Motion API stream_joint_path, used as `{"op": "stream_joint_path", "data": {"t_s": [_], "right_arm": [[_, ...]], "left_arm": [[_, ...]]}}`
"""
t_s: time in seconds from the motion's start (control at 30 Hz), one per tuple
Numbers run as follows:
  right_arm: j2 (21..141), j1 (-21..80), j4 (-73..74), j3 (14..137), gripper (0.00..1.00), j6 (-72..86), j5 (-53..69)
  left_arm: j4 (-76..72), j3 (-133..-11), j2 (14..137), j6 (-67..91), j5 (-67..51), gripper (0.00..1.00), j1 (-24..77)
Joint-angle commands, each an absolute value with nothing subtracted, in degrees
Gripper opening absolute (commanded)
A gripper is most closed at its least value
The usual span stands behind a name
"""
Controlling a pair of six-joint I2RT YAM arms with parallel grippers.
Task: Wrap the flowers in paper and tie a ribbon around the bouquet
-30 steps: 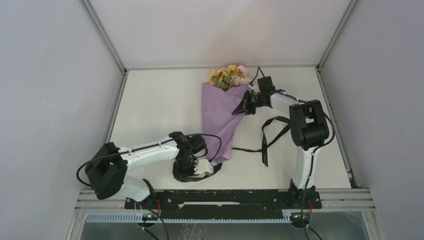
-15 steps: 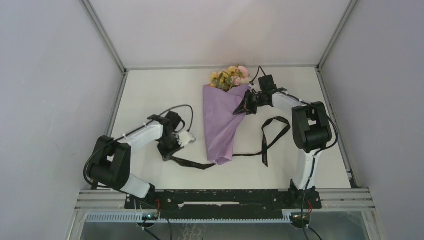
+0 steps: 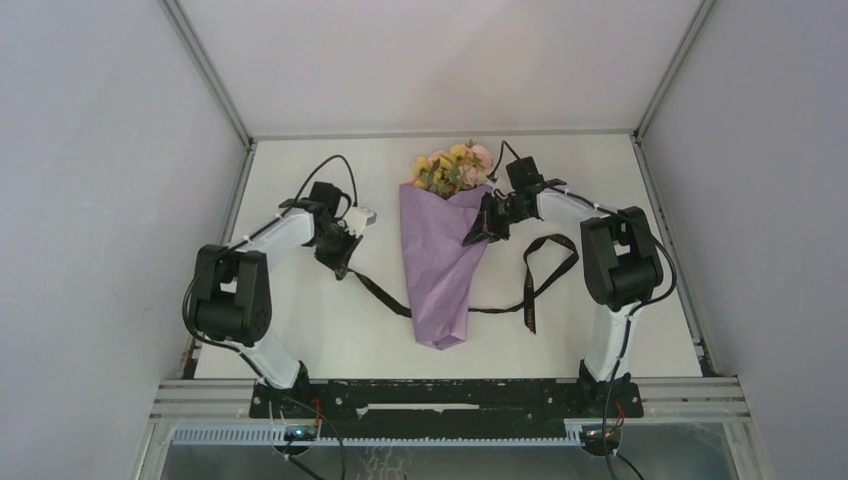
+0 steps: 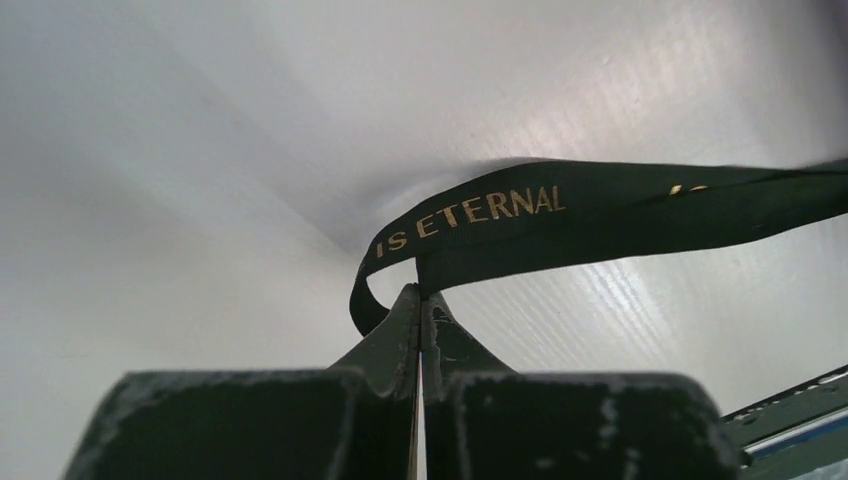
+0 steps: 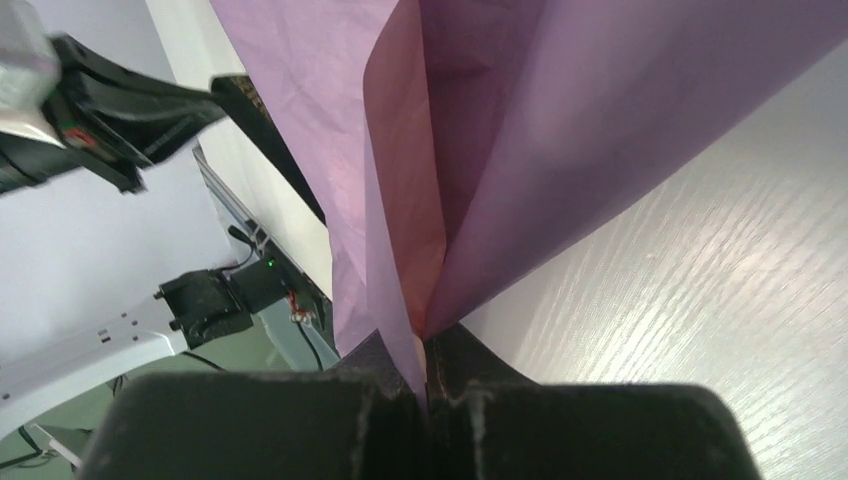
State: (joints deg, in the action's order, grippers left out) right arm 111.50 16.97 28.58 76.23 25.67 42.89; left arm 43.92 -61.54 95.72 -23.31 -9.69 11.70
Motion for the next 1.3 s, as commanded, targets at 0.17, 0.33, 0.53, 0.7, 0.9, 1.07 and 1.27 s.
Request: {"op": "stream_joint_path", "data": {"t_s": [0.17, 0.33, 0.53, 0.7, 0.9, 1.07, 1.27], "right_arm": [[107.6, 18.3, 25.4, 70.3, 0.0, 24.1, 43.3], [108.4, 19.5, 24.1, 69.1, 0.0, 24.4, 42.5], [108.3, 20.7, 22.2, 67.5, 0.0, 25.1, 41.7], [108.4, 21.4, 20.8, 66.5, 0.0, 25.9, 41.8], [109.4, 22.0, 19.7, 65.9, 0.0, 26.1, 41.7], [110.2, 21.8, 19.2, 65.6, 0.0, 26.1, 41.7], [110.1, 21.2, 19.1, 65.2, 0.0, 25.9, 41.5]], "left_arm": [[55.8, -70.3, 85.2, -28.8, -32.8, 0.0, 10.4], [61.3, -73.3, 81.2, -30.5, -42.0, 0.0, 10.5], [62.3, -79.9, 82.3, -27.3, -45.4, 0.0, 10.5], [62.5, -84.5, 81.4, -26.1, -52.3, 0.0, 11.3], [55.7, -84.7, 77.8, -25.3, -32.8, 0.0, 21.1], [53.1, -78.6, 79.6, -27.8, -22.0, 0.07, 32.8], [61.8, -75.4, 83.1, -35.3, -22.0, 0.64, 34.3]]}}
